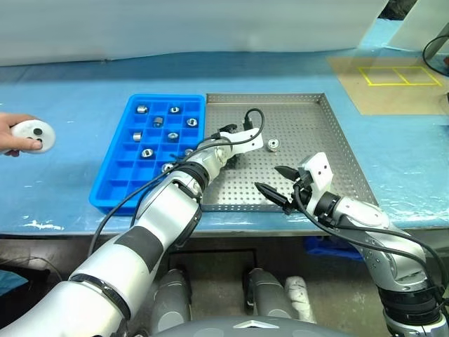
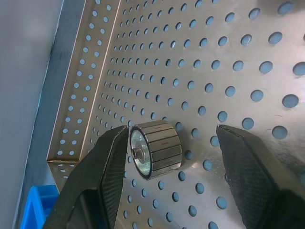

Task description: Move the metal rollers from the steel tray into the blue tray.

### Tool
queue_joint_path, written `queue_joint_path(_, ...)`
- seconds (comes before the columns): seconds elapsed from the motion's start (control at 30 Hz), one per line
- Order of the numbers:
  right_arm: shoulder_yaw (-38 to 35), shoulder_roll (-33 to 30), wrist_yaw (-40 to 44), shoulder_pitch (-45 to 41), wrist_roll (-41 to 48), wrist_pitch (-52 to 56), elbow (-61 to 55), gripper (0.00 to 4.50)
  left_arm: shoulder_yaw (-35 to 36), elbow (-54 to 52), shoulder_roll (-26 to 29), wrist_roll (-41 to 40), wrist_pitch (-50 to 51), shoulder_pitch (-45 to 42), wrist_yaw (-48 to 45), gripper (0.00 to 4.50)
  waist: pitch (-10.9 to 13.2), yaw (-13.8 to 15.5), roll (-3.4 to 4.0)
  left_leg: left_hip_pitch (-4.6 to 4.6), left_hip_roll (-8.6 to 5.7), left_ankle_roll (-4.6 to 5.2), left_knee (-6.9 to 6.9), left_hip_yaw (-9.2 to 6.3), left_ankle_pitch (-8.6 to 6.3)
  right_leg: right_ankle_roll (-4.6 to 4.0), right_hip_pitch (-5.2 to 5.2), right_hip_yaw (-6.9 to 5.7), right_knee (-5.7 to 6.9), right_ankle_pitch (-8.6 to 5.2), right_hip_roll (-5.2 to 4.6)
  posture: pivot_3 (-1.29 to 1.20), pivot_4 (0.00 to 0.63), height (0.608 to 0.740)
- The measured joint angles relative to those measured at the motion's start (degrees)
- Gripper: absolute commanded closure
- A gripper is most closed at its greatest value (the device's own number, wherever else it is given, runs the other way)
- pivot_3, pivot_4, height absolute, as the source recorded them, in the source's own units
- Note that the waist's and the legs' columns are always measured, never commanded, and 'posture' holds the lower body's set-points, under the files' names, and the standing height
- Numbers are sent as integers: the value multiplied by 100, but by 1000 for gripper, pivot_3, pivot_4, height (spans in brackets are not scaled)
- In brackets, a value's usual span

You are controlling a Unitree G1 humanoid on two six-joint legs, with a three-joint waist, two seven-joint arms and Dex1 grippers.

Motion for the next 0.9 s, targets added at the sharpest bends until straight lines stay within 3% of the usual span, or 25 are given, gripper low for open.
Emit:
queue_joint_path(0.17,-6,23,-105,70,28,28,-38,414,-1,-4,3,8,32,12,14,1400,0,-32,0,0,-3,3,0,0,-3,1,3,1,-7,0,-2,-589,150,740)
queue_joint_path(0.27,-16,22,-148,112,53,28,-152,414,-33,-5,-6,58,71,30,5,2143,0,-39,0,0,-2,4,0,0,-3,2,3,1,-10,-1,-2,-588,150,740)
queue_joint_path(0.9,-44,-15,-125,131,84,31,-162,414,-243,-6,194,235,51,55,175,2143,-1,-127,2,-2,-4,4,-22,0,-4,5,1,-1,-31,-3,-2,-541,150,740)
